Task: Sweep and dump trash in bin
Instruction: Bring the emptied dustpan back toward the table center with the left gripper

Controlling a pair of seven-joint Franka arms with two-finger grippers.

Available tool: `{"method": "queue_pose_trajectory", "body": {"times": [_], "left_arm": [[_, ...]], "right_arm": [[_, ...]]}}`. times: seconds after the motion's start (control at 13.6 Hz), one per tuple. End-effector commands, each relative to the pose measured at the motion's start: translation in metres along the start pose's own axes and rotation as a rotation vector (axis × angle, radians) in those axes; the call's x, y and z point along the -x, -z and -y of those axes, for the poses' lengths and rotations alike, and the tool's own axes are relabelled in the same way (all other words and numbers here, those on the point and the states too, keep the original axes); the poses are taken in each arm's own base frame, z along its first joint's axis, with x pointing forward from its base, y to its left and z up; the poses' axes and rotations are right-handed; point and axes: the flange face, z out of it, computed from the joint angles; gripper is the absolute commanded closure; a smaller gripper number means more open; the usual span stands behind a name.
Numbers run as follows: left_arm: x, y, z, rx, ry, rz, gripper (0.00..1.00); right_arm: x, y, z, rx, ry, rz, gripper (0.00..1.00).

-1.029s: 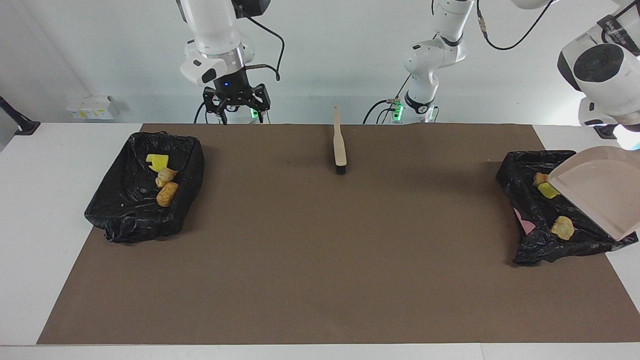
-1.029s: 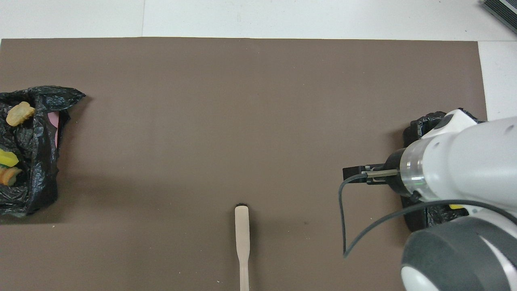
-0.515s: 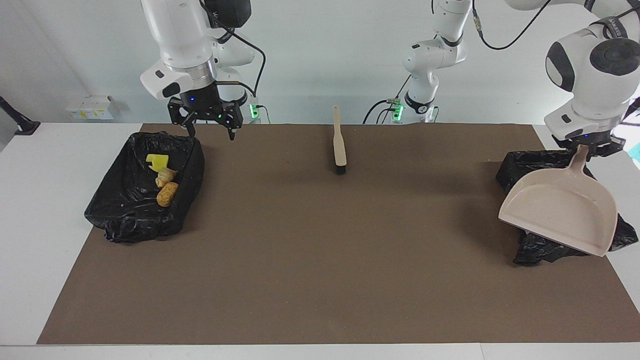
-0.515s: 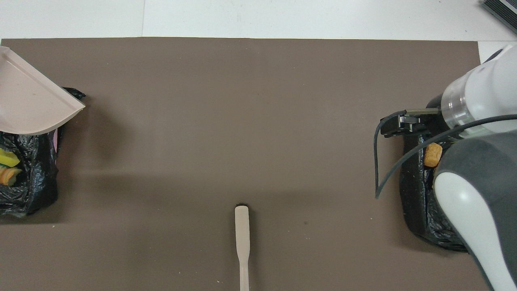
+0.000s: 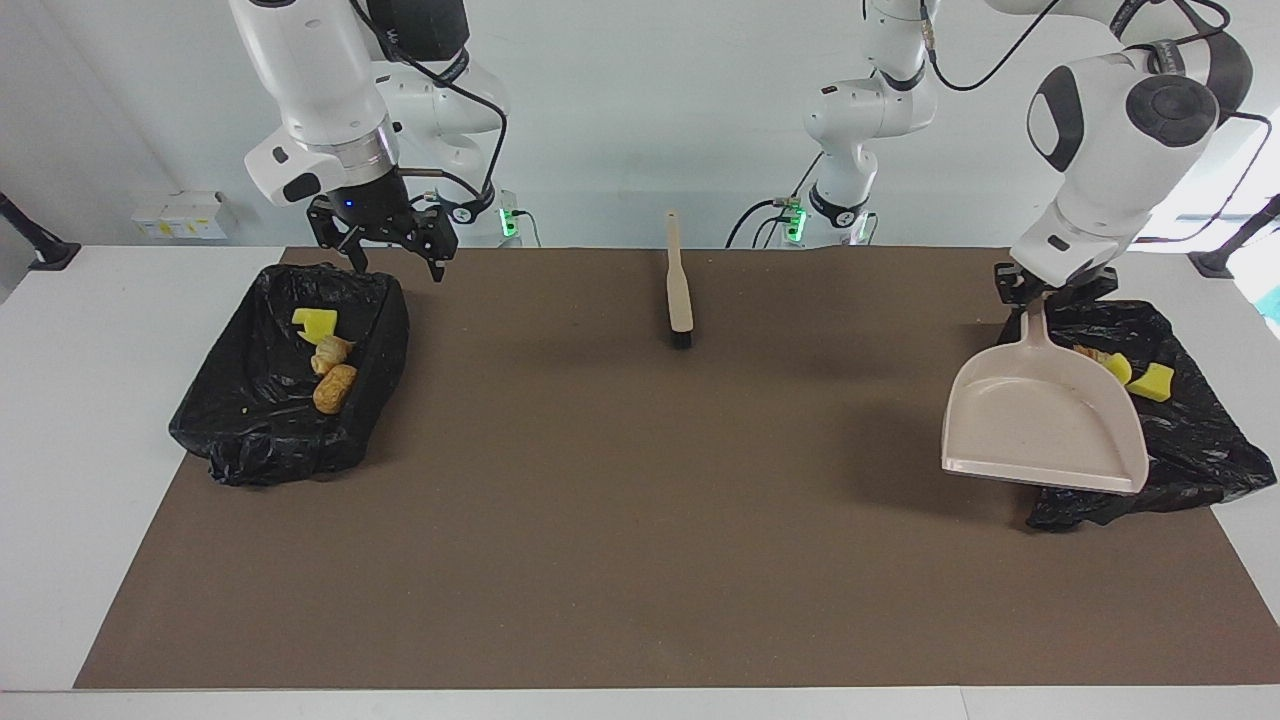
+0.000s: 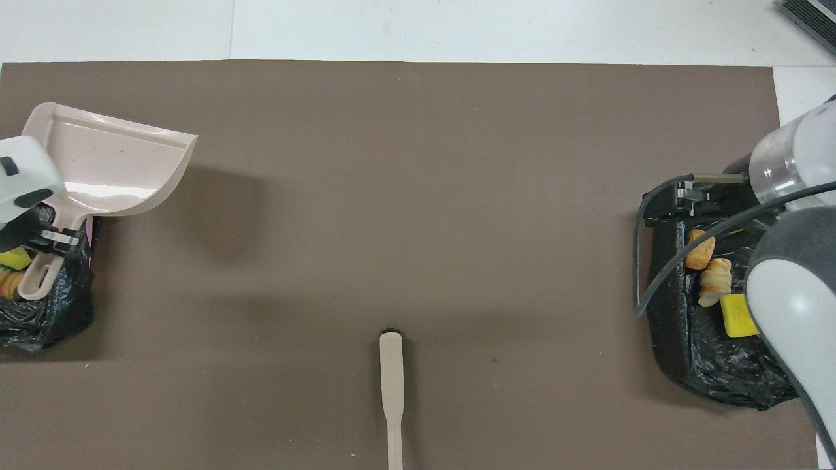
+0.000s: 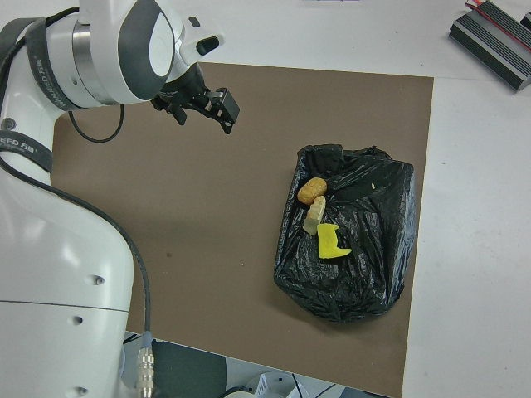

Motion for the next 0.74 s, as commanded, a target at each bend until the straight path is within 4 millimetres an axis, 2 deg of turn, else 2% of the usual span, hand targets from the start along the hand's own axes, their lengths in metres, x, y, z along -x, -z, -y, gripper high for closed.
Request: {"method": "queue_pose_trajectory", "body": {"times": [0.0, 0.15, 0.37, 0.66], "left_arm": [[0.007, 0.009, -0.051, 0.055, 0.093, -0.037, 1.0], [-0.002, 0.012, -0.098, 0.116, 0.162, -0.067, 1.0], [-0.004, 0.023, -0.161, 0.142, 0.181, -0.111, 1.0], [-0.014, 0.005, -0.244, 0.179, 0.095, -0.114, 1.0]], "right_arm": [[0.01, 0.0, -0.01, -0.02, 0.002, 0.017, 0.0], [0.008, 0.001, -0.011, -0.018, -0.001, 0.012, 0.0], [0.007, 0.001, -0.014, -0.017, -0.006, 0.012, 0.0], [0.007, 0.001, -0.017, -0.018, -0.014, 0.011, 0.0]]}}
